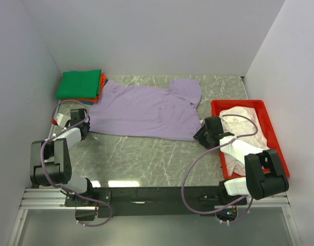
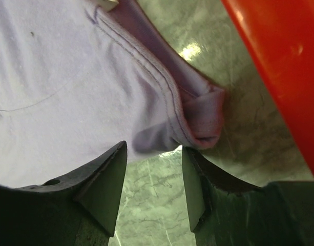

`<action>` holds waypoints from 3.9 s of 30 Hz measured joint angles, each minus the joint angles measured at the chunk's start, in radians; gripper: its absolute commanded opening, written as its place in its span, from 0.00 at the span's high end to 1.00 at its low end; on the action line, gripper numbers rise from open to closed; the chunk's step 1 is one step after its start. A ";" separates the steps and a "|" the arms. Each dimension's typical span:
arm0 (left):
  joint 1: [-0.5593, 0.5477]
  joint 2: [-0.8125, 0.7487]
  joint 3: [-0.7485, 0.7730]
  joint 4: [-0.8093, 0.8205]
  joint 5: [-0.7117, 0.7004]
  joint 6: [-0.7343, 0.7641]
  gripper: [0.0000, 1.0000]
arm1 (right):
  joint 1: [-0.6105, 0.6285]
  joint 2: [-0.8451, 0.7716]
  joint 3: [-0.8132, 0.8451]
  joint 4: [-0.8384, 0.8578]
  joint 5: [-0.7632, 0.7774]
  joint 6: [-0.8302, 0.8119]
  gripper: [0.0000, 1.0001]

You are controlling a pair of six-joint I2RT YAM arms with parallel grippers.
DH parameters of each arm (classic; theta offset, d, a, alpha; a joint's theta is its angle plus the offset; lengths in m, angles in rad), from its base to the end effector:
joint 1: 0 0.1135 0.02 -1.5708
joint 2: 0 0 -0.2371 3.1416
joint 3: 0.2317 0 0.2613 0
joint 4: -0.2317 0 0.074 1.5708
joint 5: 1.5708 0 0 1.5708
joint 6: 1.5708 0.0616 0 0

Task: Fold and stack the t-shirts
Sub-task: Fold the tshirt

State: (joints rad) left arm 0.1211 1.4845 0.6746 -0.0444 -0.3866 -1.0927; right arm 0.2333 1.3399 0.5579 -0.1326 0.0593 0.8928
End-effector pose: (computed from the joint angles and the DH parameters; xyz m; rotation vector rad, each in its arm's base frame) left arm 0.2994 0.0598 0.1081 -1.4740 1.8226 -0.0040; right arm 0.2646 0.0591 0.1003 0.8427 2.3833 0.3959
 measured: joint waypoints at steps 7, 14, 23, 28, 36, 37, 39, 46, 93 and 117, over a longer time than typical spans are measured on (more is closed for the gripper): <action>0.000 0.000 0.000 -0.001 0.000 0.000 0.99 | 0.000 -0.004 -0.006 -0.006 0.001 0.012 0.46; 0.000 0.000 0.000 -0.002 0.003 0.000 0.99 | -0.003 0.023 0.008 -0.040 0.016 0.011 0.99; 0.000 -0.045 -0.003 -0.024 0.004 -0.001 0.99 | -0.005 -0.055 0.058 -0.172 0.042 -0.012 1.00; 0.000 -0.138 -0.036 -0.060 -0.005 -0.010 0.99 | -0.005 -0.248 0.059 -0.241 0.045 -0.025 1.00; 0.000 -0.389 -0.121 -0.209 -0.060 -0.056 0.99 | -0.005 -0.522 -0.002 -0.360 0.021 -0.025 1.00; 0.000 -0.426 -0.130 -0.229 -0.065 -0.062 0.99 | -0.005 -0.552 -0.010 -0.375 0.018 -0.023 1.00; 0.000 -0.517 -0.148 -0.279 -0.082 -0.079 0.99 | -0.005 -0.625 -0.024 -0.418 0.003 -0.020 1.00; 0.000 -0.731 -0.177 -0.394 -0.113 -0.117 0.95 | -0.005 -0.791 -0.043 -0.525 -0.047 -0.011 1.00; -0.288 0.769 1.155 -0.432 -0.269 0.338 0.50 | -0.029 0.364 0.833 -0.167 -0.139 -0.336 0.47; -0.293 0.890 1.223 -0.498 -0.315 0.275 0.86 | -0.105 0.581 0.918 -0.191 -0.224 -0.363 0.50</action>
State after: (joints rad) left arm -0.1722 2.3741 1.8977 -0.5426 -0.7017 -0.8173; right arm 0.1280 1.9205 1.4757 -0.3233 -0.1650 0.5297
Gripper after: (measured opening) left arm 0.159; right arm 0.498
